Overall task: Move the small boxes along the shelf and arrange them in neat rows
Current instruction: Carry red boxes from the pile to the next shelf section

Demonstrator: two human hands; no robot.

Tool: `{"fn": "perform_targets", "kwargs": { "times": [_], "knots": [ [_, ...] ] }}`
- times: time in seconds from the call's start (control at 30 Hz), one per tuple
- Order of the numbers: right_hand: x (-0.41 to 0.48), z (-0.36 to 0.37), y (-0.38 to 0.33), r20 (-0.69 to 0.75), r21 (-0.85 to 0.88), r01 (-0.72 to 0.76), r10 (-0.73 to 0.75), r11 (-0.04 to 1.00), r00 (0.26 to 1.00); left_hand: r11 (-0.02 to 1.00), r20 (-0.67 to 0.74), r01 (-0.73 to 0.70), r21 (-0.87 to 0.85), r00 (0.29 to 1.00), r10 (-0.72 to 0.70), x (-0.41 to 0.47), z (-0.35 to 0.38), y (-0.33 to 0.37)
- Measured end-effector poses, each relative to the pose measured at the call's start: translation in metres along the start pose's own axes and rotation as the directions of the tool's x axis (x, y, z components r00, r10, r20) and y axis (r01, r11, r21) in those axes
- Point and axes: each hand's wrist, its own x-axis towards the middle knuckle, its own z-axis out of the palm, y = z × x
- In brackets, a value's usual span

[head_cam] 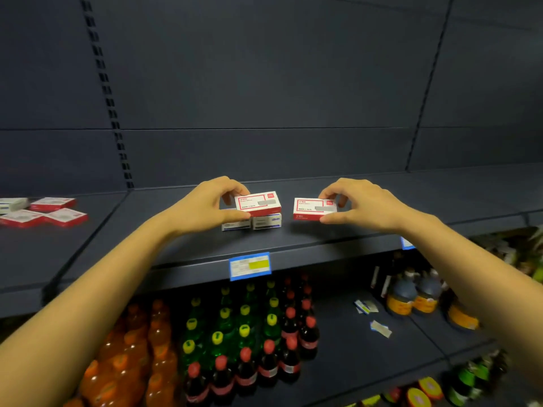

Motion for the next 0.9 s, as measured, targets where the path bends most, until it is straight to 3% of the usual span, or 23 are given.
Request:
{"fn": "perform_targets", "kwargs": {
  "times": [0.47, 0.73, 0.9],
  "knots": [
    [-0.008, -0.028, 0.149, -0.050, 0.028, -0.090, 0.092, 0.996, 0.995, 0.996, 0.096, -0.086, 0.038, 0.992, 0.082, 0.117, 0.089, 0.065],
    [0.011, -0.038, 0.217, 0.047, -0.016, -0.061, 0.061, 0.998, 0.997, 0.999, 0.188, -0.039, 0.028, 0.982, 0.033, 0.173, 0.130, 0.085],
    [0.019, -0.034, 0.245, 0.092, 0.047, -0.021, 0.017, 0.999, 0.996, 0.998, 0.201, -0.024, 0.059, 0.979, 0.011, 0.190, 0.156, 0.090]
  ]
}}
